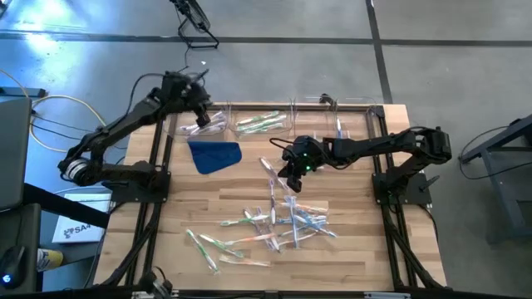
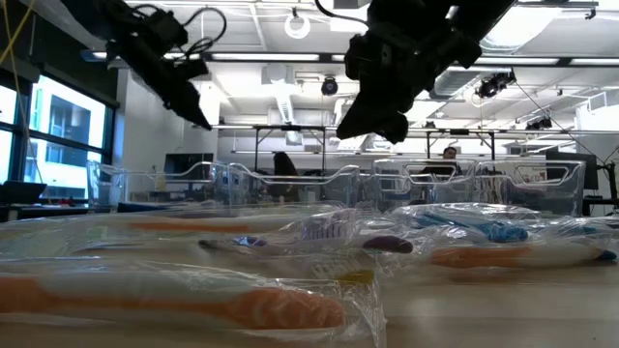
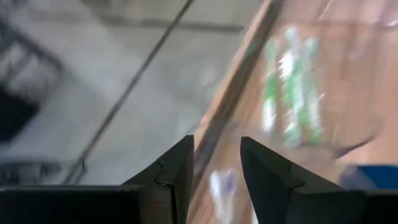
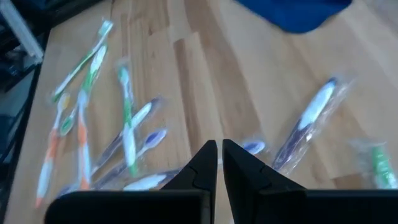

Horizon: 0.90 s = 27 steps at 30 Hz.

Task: Pick & Place Toothbrushes
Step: Put the violet toothbrush into the left transparent bin

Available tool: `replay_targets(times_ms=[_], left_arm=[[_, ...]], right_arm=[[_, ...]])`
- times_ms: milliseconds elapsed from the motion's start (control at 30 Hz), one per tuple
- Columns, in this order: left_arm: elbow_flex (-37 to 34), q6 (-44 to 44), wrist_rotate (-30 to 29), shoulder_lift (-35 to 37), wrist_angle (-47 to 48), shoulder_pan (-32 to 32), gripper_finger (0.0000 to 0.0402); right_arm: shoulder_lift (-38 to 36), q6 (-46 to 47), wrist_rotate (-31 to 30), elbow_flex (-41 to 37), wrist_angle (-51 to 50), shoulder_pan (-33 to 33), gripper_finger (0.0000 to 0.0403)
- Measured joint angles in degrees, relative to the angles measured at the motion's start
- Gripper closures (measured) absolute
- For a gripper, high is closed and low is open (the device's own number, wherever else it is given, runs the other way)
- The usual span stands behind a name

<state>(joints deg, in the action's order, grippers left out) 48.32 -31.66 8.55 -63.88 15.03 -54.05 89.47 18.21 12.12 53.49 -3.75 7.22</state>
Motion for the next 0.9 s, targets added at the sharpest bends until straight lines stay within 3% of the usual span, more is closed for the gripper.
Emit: replay_targets(times_ms=[200,400,533,667,900], left_arm=[[-10.38,2.57,-0.70,6.82,-9.33,11.56,0.0274],[-18.01,5.75,-6.43,12.31,-15.55,25.35,0.0274],[-18.47,6.43,-10.51,14.30,-17.00,34.18,0.0275],[-18.47,6.43,-10.72,14.41,-19.15,40.71,0.0275],[-18.47,6.43,-10.66,14.41,-19.61,46.29,0.0274]], right_arm=[[0.00,-0.01,0.17,0.00,2.36,-0.05,0.0385],[0.00,-0.01,0.22,0.00,2.32,-0.09,0.0385],[0.00,-0.47,0.09,0.00,2.29,-0.09,0.0385],[0.00,-0.79,0.00,0.00,2.29,-0.09,0.0385],[0.00,-1.68,-0.19,0.00,2.25,-0.09,0.0385]])
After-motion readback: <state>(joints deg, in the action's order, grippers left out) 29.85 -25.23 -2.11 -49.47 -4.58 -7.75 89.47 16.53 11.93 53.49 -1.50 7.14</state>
